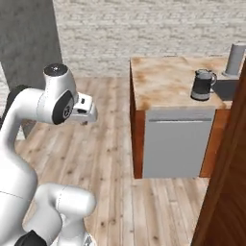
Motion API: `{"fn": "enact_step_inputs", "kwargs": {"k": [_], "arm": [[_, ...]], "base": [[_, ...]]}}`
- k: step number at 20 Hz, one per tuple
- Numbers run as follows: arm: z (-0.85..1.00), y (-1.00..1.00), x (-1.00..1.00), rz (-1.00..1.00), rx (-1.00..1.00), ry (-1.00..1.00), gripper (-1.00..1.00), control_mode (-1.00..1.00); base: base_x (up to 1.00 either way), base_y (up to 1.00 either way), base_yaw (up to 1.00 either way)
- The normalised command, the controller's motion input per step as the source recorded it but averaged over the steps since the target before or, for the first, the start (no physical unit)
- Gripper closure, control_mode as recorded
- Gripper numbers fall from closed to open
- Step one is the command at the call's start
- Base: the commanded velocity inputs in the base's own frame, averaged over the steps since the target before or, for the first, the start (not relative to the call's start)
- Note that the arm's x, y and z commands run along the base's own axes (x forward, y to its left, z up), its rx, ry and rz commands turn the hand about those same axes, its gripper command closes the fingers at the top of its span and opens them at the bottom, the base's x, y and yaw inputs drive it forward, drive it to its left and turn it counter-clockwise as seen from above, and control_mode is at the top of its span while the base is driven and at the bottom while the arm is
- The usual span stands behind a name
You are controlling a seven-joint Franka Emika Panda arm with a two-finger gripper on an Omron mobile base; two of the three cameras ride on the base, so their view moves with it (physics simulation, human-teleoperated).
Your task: Navigate to the electric kettle.
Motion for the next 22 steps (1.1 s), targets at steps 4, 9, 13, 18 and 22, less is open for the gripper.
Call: {"fn": "enact_step_inputs", "kwargs": {"k": [4,9,13,18,22], "arm": [[0.00,0.00,0.00,0.00,0.00,0.00,-1.00,1.00],[0.00,0.00,0.00,0.00,0.00,0.00,-1.00,1.00],[0.00,0.00,0.00,0.00,0.00,0.00,-1.00,1.00],[0.00,0.00,0.00,0.00,0.00,0.00,-1.00,1.00],[0.00,0.00,0.00,0.00,0.00,0.00,-1.00,1.00]], "base": [[1.00,-0.99,0.00],[1.00,-0.54,-0.07],[1.00,-0.07,-0.15],[0.56,0.38,-0.17],[0.98,-0.98,-0.12]]}}
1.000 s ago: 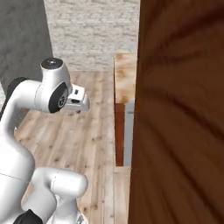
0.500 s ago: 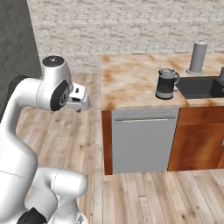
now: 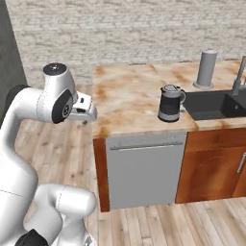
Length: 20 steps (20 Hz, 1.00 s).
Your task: Navigate to the electric kettle.
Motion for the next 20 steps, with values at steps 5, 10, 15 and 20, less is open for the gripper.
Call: {"fn": "enact_step_inputs", "kwargs": {"k": [5,10,15,20], "arm": [[0.00,0.00,0.00,0.00,0.00,0.00,-1.00,1.00],[0.00,0.00,0.00,0.00,0.00,0.00,-1.00,1.00],[0.00,0.00,0.00,0.00,0.00,0.00,-1.00,1.00],[0.00,0.00,0.00,0.00,0.00,0.00,-1.00,1.00]], "base": [[1.00,-1.00,-0.01],[1.00,-1.00,0.09],[1.00,-1.00,0.12],[0.73,-0.88,0.38]]}}
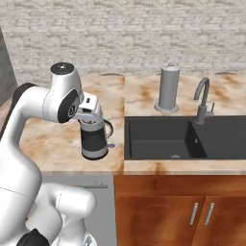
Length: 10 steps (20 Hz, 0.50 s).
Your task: Navigate to the electric kettle.
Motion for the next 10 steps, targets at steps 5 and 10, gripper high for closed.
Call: {"fn": "enact_step_inputs", "kwargs": {"k": [5,10], "arm": [[0.00,0.00,0.00,0.00,0.00,0.00,-1.00,1.00],[0.00,-0.02,0.48,0.07,0.00,-0.01,-1.00,-1.00]], "base": [[0.53,-0.20,0.49],[0.24,0.00,0.10]]}}
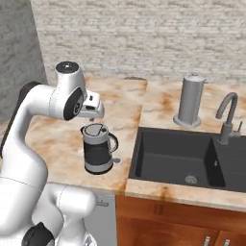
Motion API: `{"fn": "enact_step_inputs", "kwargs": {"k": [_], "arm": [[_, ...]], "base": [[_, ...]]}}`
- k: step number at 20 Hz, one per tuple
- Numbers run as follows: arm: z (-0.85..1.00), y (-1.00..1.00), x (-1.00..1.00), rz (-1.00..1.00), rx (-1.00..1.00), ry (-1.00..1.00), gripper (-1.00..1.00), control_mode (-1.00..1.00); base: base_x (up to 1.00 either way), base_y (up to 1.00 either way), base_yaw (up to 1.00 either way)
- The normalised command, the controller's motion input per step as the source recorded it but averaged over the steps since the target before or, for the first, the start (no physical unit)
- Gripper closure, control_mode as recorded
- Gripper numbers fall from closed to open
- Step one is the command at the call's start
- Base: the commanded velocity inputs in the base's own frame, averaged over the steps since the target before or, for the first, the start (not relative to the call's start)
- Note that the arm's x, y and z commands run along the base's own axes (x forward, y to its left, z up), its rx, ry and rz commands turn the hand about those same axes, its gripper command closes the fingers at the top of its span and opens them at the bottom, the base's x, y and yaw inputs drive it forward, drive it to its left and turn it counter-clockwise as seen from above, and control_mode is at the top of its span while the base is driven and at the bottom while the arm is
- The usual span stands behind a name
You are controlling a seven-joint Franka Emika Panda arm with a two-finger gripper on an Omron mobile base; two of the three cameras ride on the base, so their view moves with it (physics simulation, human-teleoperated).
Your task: Navigate to the electric kettle.
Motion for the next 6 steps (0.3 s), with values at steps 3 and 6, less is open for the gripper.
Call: {"fn": "enact_step_inputs", "kwargs": {"k": [3,6], "arm": [[-0.25,-0.08,1.00,0.06,0.00,0.07,-1.00,-1.00],[-0.32,-0.26,0.81,0.05,0.00,0.16,-1.00,-1.00]], "base": [[0.00,0.00,0.00],[0.00,0.00,0.00]]}}
